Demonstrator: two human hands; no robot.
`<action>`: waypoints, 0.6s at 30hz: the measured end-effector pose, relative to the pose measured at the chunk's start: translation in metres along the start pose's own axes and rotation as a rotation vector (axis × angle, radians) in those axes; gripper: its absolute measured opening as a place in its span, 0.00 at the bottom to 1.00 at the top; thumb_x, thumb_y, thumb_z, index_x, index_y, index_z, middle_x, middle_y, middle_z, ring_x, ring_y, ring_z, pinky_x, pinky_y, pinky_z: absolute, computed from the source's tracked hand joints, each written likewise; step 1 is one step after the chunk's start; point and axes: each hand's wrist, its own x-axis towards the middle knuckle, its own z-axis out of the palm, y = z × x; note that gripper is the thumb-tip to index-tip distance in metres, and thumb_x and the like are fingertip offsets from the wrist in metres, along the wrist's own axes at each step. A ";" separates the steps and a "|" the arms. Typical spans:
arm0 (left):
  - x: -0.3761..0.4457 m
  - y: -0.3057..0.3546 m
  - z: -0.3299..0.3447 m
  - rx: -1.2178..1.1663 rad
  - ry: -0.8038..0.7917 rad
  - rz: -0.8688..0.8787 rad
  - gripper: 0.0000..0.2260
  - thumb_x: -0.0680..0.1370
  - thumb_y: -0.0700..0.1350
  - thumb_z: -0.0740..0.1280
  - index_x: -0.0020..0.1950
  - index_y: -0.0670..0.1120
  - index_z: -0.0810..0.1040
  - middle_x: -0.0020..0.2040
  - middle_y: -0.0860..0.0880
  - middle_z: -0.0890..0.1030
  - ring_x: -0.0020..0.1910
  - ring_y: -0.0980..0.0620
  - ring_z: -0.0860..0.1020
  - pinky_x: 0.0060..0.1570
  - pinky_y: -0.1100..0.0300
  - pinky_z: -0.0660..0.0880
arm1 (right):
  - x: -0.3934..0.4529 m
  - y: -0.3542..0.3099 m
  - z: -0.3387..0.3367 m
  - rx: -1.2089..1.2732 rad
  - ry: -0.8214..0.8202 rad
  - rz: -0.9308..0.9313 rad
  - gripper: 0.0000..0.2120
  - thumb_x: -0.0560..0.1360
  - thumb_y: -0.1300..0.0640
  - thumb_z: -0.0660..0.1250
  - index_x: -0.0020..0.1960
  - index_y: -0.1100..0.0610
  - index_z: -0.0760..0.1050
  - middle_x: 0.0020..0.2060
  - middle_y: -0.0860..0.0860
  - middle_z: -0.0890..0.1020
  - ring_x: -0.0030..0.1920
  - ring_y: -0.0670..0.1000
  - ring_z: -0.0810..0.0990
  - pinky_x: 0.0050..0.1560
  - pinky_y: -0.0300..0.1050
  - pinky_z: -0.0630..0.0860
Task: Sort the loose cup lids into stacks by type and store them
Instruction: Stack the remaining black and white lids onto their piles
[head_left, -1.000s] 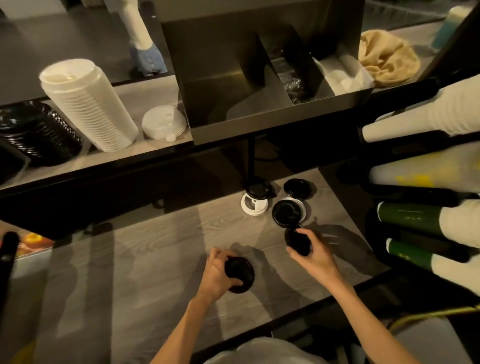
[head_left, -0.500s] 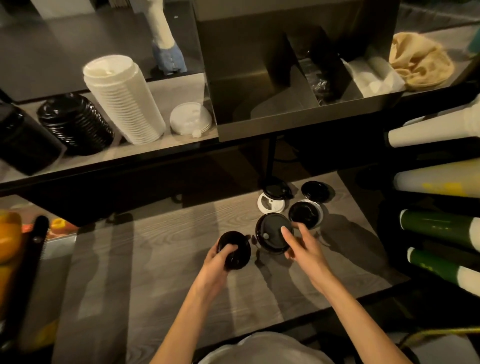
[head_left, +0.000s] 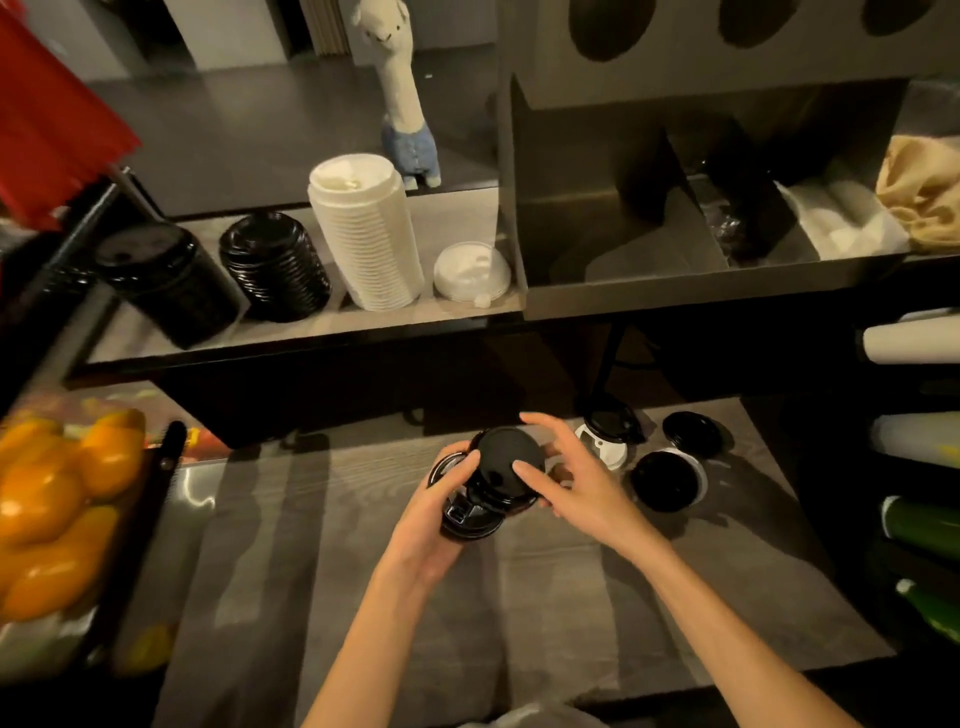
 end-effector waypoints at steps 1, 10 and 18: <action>-0.003 0.012 -0.006 -0.017 0.012 0.024 0.15 0.78 0.44 0.69 0.64 0.43 0.78 0.64 0.38 0.82 0.60 0.39 0.81 0.58 0.45 0.77 | 0.009 -0.012 0.004 -0.095 0.003 -0.090 0.25 0.79 0.45 0.71 0.73 0.35 0.68 0.61 0.42 0.76 0.45 0.41 0.81 0.44 0.33 0.76; -0.042 0.113 -0.050 -0.102 0.010 0.261 0.14 0.80 0.43 0.66 0.66 0.47 0.75 0.62 0.39 0.80 0.57 0.42 0.83 0.51 0.44 0.82 | 0.065 -0.124 0.043 -0.350 -0.149 -0.495 0.38 0.70 0.36 0.76 0.76 0.43 0.70 0.70 0.36 0.70 0.69 0.38 0.71 0.65 0.32 0.69; -0.077 0.202 -0.091 -0.058 0.102 0.434 0.17 0.84 0.46 0.62 0.71 0.41 0.74 0.68 0.38 0.79 0.68 0.38 0.78 0.67 0.36 0.74 | 0.117 -0.234 0.094 -0.452 -0.244 -0.752 0.36 0.73 0.44 0.78 0.77 0.48 0.69 0.71 0.42 0.75 0.69 0.38 0.71 0.66 0.28 0.67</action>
